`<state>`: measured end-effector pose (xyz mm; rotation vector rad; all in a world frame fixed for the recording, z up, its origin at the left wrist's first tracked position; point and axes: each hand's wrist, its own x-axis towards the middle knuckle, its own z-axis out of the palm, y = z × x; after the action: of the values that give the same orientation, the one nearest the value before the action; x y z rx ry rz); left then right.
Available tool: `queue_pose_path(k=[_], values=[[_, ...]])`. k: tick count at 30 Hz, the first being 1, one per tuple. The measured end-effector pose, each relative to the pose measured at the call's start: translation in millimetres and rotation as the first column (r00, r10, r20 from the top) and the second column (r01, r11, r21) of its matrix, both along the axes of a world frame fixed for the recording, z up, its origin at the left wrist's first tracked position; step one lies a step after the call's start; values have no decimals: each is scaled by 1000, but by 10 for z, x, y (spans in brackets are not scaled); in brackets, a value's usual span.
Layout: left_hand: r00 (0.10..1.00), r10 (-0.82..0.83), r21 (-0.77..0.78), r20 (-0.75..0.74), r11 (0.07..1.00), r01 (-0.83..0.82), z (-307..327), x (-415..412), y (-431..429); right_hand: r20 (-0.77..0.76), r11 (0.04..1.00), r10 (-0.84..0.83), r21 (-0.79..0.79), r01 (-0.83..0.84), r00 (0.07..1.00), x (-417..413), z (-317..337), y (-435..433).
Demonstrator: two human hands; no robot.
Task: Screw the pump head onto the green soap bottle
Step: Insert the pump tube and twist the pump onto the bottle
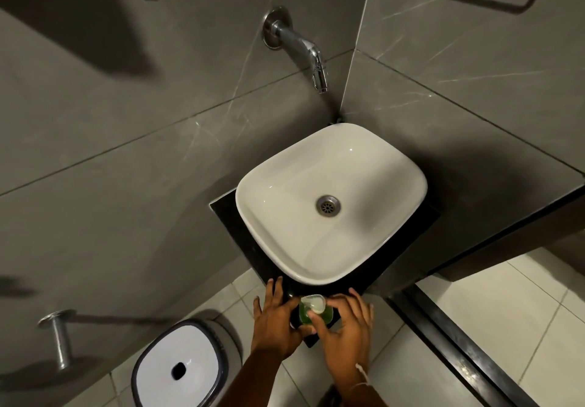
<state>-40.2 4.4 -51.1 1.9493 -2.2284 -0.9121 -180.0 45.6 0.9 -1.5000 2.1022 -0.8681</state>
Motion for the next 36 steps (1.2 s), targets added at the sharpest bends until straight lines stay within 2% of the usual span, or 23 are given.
queue_pose_path(k=[5,9,11,17,23,30,36], values=[[1000,1,-13,16,1000,0,-6,-7,16,22,996,-51,73,49,998,38,59,-41],[1000,6,-3,2,1000,-6,-6,-9,16,46,998,40,-48,-37,998,-30,13,-30],[1000,4,-3,13,1000,-4,-11,-16,17,90,997,3,-73,4,996,-30,-15,-47],[1000,8,-16,20,1000,-8,-15,-15,26,180,992,-128,7,129,975,104,-14,-96],[1000,-5,-9,24,1000,5,6,-14,27,149,998,4,-60,5,989,45,-94,-35],[1000,0,-8,23,1000,0,28,-19,28,200,993,-119,8,120,972,138,-25,-155],[1000,-5,-23,9,1000,5,-2,-7,30,156,997,35,-76,-24,987,13,-97,-22]])
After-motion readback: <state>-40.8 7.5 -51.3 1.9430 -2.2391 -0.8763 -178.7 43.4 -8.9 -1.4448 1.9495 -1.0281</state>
